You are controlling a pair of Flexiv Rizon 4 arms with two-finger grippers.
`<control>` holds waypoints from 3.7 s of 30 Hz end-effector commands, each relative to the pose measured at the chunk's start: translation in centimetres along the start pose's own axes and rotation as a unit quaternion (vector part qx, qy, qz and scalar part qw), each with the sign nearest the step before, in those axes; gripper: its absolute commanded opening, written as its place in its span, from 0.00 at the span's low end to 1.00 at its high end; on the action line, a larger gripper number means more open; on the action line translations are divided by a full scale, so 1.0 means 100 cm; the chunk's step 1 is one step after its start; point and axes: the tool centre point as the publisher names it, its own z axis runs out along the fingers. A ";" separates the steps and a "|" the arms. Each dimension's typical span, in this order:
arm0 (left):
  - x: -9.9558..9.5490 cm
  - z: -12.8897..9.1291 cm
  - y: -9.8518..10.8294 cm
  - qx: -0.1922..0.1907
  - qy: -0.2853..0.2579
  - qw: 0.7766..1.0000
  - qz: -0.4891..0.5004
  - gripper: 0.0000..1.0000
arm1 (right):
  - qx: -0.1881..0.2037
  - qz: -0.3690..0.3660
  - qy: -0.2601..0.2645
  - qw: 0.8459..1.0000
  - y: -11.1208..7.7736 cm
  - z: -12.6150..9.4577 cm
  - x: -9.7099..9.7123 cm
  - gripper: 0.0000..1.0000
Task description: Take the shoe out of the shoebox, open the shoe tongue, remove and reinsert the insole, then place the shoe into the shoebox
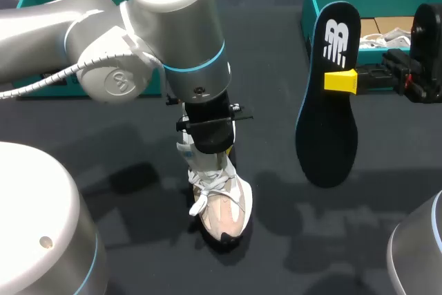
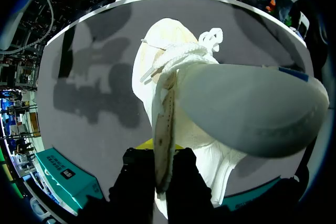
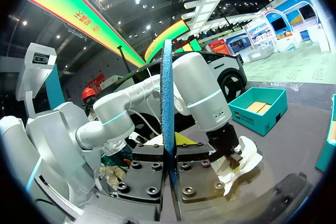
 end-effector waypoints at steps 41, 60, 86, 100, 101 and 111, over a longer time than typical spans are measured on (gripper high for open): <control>-0.030 0.073 0.007 0.064 0.041 0.995 0.063 0.04 | 0.000 0.000 0.000 1.000 -0.001 0.002 -0.001 0.00; -0.039 -0.004 0.030 0.007 -0.099 0.994 0.035 1.00 | 0.000 0.000 0.000 1.000 -0.001 0.002 -0.001 0.00; -0.067 -0.075 0.072 0.019 -0.422 0.906 0.041 1.00 | 0.000 0.000 0.000 1.000 -0.001 0.002 -0.001 0.00; -0.077 -0.082 0.072 0.033 -0.454 0.890 0.020 1.00 | 0.000 0.000 0.000 1.000 -0.001 0.002 -0.001 0.00; -0.079 -0.087 0.071 0.025 -0.468 0.883 0.016 1.00 | 0.000 0.000 0.000 1.000 -0.001 0.002 -0.001 0.00; -0.080 -0.115 0.069 0.025 -0.531 0.847 -0.013 1.00 | 0.000 0.000 0.000 1.000 -0.001 0.002 -0.001 0.00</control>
